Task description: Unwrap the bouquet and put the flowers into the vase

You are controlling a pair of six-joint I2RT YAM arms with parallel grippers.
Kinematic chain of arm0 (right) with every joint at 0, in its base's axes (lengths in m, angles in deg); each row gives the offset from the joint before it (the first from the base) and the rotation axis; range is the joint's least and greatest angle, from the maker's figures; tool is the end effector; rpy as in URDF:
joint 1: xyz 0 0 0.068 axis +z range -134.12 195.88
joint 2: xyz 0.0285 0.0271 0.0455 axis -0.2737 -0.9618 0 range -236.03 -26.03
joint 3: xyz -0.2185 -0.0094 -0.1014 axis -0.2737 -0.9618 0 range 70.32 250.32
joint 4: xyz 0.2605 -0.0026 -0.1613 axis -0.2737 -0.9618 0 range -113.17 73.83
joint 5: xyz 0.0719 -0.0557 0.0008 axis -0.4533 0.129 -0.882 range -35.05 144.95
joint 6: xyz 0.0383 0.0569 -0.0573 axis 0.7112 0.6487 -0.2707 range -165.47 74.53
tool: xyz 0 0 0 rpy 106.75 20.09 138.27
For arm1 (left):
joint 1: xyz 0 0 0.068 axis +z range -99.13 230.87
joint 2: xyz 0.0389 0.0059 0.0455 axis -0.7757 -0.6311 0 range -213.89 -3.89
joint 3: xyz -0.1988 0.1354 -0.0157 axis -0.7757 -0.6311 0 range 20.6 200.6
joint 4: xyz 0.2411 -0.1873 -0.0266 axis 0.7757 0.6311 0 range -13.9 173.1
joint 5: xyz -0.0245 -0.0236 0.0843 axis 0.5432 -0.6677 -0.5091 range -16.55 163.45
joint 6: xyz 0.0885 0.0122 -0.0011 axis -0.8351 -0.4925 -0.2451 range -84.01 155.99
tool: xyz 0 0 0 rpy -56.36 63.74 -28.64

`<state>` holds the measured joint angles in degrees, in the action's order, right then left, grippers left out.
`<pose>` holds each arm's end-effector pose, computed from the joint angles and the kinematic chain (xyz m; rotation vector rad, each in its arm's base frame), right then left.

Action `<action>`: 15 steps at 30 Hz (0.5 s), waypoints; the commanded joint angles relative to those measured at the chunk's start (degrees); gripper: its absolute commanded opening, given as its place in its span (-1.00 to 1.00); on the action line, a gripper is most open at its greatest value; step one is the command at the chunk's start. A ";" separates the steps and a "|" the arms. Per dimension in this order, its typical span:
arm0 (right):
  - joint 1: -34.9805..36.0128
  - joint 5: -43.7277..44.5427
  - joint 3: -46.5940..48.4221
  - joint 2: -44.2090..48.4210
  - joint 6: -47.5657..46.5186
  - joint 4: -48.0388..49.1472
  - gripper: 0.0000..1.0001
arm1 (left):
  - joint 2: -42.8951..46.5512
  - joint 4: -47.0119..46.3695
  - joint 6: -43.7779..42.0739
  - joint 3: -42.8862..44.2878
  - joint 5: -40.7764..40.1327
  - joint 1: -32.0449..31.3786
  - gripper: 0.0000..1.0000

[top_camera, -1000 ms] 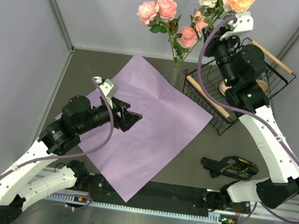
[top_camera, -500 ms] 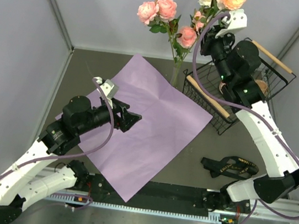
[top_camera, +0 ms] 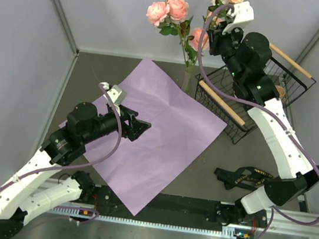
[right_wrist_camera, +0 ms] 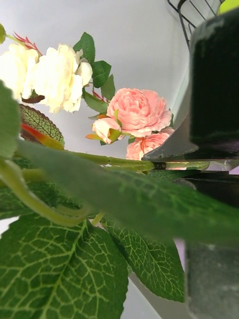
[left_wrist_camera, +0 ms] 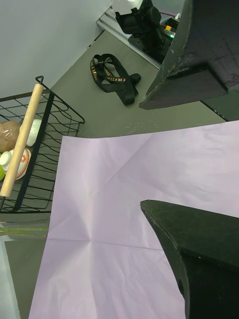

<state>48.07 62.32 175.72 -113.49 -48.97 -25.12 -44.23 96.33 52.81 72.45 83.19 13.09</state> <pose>0.3616 0.2154 0.5154 -0.3329 1.3834 0.3229 0.2046 -0.1756 0.3571 0.4547 1.7380 -0.8409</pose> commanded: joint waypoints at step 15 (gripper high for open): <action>-0.37 -2.89 12.02 -7.02 -3.79 -6.34 -1.00 | 0.52 -1.33 -0.03 0.09 -0.60 0.16 0.58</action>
<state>48.07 60.62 184.29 -119.44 -51.82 -30.37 -44.14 96.33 52.79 72.45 82.99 13.09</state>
